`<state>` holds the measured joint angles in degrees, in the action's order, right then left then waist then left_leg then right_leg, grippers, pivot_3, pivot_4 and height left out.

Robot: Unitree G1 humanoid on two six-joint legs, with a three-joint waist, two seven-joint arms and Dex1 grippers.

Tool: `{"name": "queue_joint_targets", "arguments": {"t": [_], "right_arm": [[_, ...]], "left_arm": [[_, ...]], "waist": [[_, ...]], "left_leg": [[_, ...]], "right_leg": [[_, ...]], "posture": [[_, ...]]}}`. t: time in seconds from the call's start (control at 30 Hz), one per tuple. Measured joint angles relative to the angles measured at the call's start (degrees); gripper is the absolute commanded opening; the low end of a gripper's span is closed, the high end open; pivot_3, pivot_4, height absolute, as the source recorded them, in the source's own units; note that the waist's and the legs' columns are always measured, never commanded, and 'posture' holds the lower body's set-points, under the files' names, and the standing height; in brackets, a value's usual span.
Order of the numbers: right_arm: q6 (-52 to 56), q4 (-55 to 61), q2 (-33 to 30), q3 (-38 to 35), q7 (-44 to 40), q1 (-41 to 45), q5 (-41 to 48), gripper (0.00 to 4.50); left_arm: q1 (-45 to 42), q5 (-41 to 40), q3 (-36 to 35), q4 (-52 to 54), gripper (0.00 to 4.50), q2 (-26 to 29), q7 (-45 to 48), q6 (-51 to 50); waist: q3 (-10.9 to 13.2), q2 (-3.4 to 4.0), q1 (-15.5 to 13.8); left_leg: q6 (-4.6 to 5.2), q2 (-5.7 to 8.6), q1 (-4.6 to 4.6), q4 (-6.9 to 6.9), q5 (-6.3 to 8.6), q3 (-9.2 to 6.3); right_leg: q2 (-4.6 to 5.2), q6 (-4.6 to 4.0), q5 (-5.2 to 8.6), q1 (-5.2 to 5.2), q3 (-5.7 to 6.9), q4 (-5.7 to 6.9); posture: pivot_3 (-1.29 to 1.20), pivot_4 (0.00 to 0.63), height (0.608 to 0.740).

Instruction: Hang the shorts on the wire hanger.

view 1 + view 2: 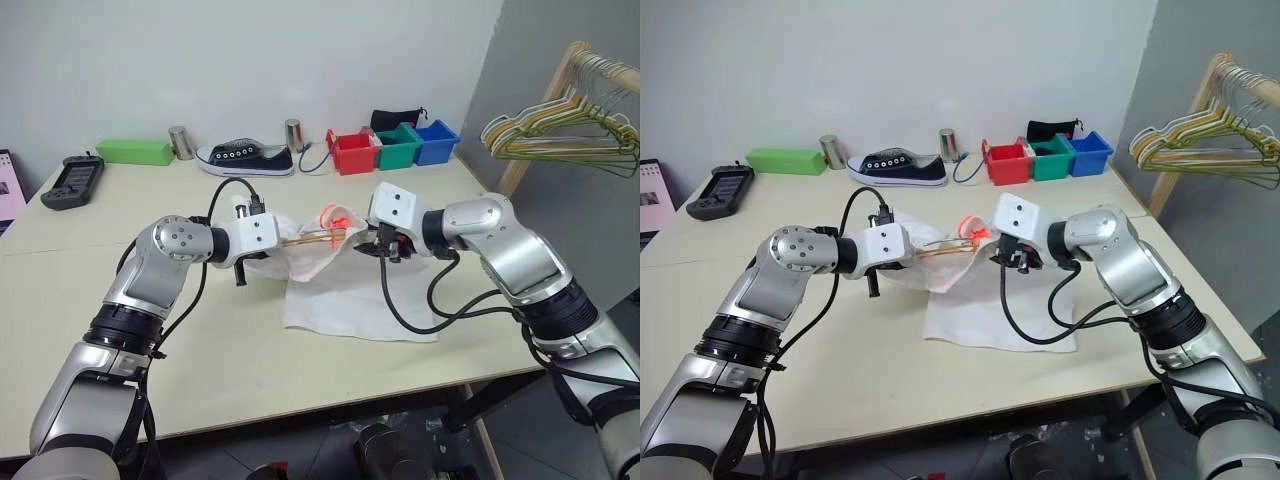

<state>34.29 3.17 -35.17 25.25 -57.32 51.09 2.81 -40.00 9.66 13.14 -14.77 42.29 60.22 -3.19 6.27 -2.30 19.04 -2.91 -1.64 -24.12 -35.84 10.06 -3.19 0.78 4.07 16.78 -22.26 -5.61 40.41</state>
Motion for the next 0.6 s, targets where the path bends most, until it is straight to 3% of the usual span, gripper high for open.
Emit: {"name": "queue_joint_targets", "arguments": {"t": [0.07,0.37,0.6], "right_arm": [[-1.82,-2.09,-0.37,0.86,-1.03,0.2,-1.64,3.39],[-13.89,-16.8,0.62,4.44,-0.18,3.24,-11.08,3.39],[-23.58,-22.69,2.05,5.39,0.43,4.45,-16.36,2.01]], "left_arm": [[-0.02,0.0,0.04,1.67,0.0,-0.02,0.35,0.23],[-0.03,-0.28,1.2,6.8,0.0,-0.69,2.14,0.89],[0.19,0.07,1.19,8.27,0.0,-0.36,1.74,0.77]], "waist": [[0.0,0.0,0.05],[0.01,0.01,0.14],[0.0,0.01,-0.03]], "left_leg": [[0.0,0.0,0.0,0.03,0.0,0.01],[0.0,0.01,0.03,0.03,0.0,0.03],[0.0,0.04,0.03,0.02,0.0,0.01]], "right_leg": [[0.0,0.0,0.0,0.01,0.0,-0.05],[0.02,0.02,-0.01,0.04,-0.02,-0.06],[0.04,0.02,-0.02,0.07,-0.01,-0.06]], "posture": [[-0.24,0.028,0.74],[-0.21,0.014,0.74],[-0.19,0.0,0.74]]}}
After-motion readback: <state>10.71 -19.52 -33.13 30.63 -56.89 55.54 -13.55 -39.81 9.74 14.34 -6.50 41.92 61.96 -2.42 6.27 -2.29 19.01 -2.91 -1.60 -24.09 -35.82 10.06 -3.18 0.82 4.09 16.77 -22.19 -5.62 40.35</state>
